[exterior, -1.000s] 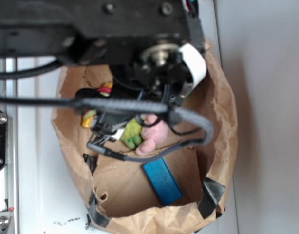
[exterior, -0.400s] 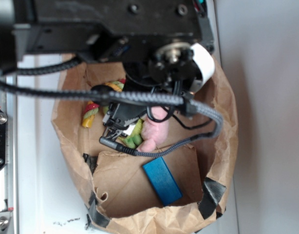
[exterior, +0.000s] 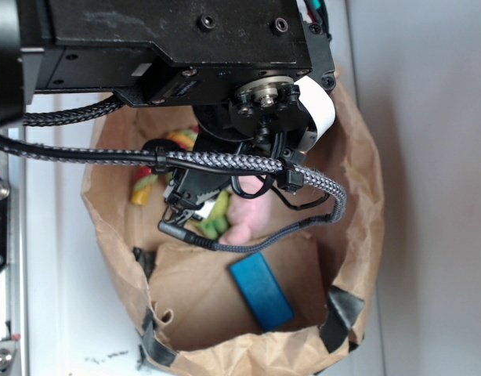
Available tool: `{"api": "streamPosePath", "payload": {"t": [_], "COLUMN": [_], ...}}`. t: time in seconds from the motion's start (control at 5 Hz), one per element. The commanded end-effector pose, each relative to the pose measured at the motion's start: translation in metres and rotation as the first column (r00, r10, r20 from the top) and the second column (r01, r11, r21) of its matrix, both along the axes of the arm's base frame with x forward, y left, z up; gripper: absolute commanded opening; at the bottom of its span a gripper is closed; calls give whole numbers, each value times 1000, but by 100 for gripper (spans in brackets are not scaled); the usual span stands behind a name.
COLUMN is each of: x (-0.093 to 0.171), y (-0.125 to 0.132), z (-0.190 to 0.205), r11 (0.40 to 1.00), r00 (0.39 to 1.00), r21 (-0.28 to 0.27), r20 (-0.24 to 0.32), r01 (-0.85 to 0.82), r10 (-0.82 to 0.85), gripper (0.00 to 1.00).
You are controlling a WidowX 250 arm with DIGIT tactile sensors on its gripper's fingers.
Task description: Grab the multicolored rope.
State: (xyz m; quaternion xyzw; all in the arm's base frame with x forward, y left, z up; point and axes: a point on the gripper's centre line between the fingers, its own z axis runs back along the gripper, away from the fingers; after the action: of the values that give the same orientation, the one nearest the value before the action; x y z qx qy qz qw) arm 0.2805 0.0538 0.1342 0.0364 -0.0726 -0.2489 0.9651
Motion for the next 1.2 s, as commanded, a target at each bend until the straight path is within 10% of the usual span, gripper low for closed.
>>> {"api": "streamPosePath", "payload": {"t": [0.0,1.0], "x": [2,5], "y": [2,47], "z": [20,-1], "r11": [1000,998], "r00": [998,1000], "r21": [16,62], "r20": [68,14], "r01": [-7,1], "r10": [6,-2], "gripper": [100,100]}}
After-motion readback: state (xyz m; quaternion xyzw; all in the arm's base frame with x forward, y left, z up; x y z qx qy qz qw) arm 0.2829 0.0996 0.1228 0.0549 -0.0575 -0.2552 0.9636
